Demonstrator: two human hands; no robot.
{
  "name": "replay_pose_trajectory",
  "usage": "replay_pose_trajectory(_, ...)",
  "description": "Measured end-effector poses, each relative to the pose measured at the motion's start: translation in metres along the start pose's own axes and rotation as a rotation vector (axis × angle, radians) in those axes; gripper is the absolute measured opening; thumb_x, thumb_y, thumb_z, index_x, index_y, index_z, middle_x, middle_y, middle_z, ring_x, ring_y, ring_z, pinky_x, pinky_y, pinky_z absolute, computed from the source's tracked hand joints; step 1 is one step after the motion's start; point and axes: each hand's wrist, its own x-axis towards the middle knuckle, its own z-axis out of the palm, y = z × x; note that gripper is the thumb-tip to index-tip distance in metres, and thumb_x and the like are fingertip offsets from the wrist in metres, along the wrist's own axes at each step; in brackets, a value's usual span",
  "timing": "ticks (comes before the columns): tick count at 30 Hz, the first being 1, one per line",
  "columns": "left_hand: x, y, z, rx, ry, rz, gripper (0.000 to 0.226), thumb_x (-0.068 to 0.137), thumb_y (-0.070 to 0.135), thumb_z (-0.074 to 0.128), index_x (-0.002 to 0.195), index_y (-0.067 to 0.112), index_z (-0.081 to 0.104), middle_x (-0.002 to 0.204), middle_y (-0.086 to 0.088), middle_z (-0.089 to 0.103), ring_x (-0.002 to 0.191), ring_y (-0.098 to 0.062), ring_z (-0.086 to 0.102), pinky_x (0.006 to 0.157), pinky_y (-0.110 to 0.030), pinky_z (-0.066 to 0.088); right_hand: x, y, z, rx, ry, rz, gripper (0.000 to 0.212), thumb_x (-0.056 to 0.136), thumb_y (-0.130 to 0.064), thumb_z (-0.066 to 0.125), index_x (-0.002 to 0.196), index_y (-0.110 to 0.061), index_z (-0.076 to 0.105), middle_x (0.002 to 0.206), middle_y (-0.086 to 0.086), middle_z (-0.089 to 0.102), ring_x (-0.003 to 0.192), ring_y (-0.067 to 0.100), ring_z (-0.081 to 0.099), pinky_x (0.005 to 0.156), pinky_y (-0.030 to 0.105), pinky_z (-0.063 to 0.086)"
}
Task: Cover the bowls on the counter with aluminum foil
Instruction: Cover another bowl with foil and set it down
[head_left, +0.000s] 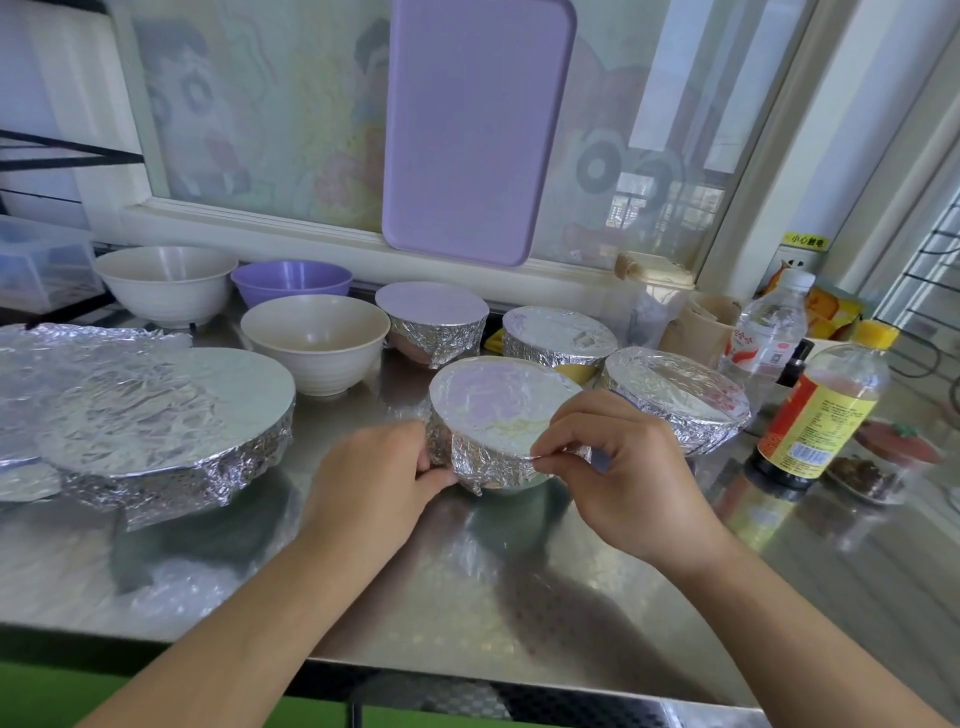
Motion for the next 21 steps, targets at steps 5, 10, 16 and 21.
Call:
replay_pose_trajectory(5,0.002,-0.001,0.011,0.142,0.047,0.106,0.042,0.084,0.054,0.079,0.072,0.025,0.052,0.074,0.004,0.069,0.076,-0.028,0.066,0.067,-0.035,0.029,0.001,-0.001,0.001,-0.004,0.001,-0.003,0.030,0.076,0.013,0.084,0.077,-0.015,0.078,0.084,-0.011,0.067,0.086,0.014,0.064,0.075,0.018,0.046)
replay_pose_trajectory(10,-0.007,0.003,-0.001,-0.056,-0.058,0.024,0.023,0.079,0.034,0.075,0.076,0.026,0.054,0.073,0.012,0.062,0.077,-0.014,0.061,0.068,-0.036,0.046,0.000,0.000,0.001,0.000,0.007,0.005,0.029,0.077,0.013,0.084,0.079,-0.016,0.078,0.086,-0.011,0.066,0.086,0.012,0.063,0.076,0.017,0.046)
replay_pose_trajectory(16,-0.028,0.035,-0.020,-0.223,0.137,0.298,0.026,0.085,0.018,0.070,0.093,0.031,0.049,0.092,0.015,0.049,0.073,-0.006,0.050,0.058,-0.034,0.045,0.001,-0.004,0.008,0.001,0.019,-0.013,0.025,0.079,0.007,0.086,0.082,-0.017,0.079,0.087,-0.012,0.066,0.087,0.012,0.063,0.077,0.021,0.048)
replay_pose_trajectory(21,-0.014,0.031,-0.008,-0.291,0.091,0.361,0.009,0.095,0.024,0.074,0.099,0.032,0.071,0.104,0.019,0.060,0.078,-0.007,0.059,0.066,-0.035,0.052,-0.001,-0.005,0.010,0.055,0.031,0.000,0.017,0.084,-0.003,0.087,0.085,-0.019,0.082,0.088,-0.012,0.067,0.087,0.012,0.065,0.077,0.022,0.050)
